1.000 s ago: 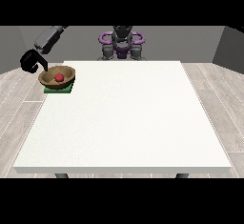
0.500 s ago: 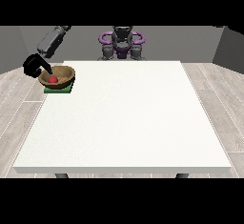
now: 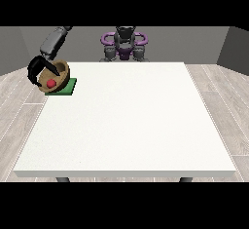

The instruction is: Pick the cup and pour the ball into the bowl, then pick the bowl and place it on the pad

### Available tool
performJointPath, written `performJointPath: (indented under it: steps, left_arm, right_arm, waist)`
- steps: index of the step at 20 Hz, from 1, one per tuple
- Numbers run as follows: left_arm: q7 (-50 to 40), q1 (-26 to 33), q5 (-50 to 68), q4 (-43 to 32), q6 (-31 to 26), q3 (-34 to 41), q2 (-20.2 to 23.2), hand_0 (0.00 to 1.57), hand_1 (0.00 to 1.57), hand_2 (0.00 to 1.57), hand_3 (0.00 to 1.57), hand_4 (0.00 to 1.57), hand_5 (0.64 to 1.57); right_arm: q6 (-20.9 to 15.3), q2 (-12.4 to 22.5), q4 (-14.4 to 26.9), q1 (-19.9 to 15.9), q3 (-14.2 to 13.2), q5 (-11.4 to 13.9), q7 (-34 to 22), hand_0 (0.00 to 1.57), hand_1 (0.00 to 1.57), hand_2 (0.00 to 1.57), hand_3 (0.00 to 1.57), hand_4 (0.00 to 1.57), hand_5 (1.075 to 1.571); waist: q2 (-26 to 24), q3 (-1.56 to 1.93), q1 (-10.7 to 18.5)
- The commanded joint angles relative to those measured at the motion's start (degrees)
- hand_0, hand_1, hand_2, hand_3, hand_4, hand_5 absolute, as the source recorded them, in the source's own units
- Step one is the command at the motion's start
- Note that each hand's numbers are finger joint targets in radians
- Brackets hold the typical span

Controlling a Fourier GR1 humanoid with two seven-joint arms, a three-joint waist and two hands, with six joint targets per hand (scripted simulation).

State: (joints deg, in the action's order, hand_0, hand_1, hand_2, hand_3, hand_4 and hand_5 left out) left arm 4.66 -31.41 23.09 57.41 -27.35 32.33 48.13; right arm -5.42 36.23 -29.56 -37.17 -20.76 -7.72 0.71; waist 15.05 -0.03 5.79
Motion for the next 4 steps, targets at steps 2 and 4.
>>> performJointPath:
  steps: [2,4]
  left_arm:
    - [-0.4,1.4,-0.7,-0.3,0.9,-1.7,-2.1,0.0,0.0,0.0,0.0,1.19,1.569]
    - [-1.7,3.7,-2.7,-0.1,3.1,-3.9,-5.3,0.0,0.0,0.0,0.0,1.19,1.569]
  right_arm:
    - [3.4,2.8,-0.9,-1.3,2.5,1.7,-5.1,0.0,0.0,0.0,0.0,0.0,1.4]
    - [3.8,3.4,-2.1,-2.3,3.5,2.1,-9.1,0.0,0.0,0.0,0.0,0.2,1.375]
  waist:
    - [-4.6,0.01,-1.7]
    - [-10.0,-0.01,-2.2]
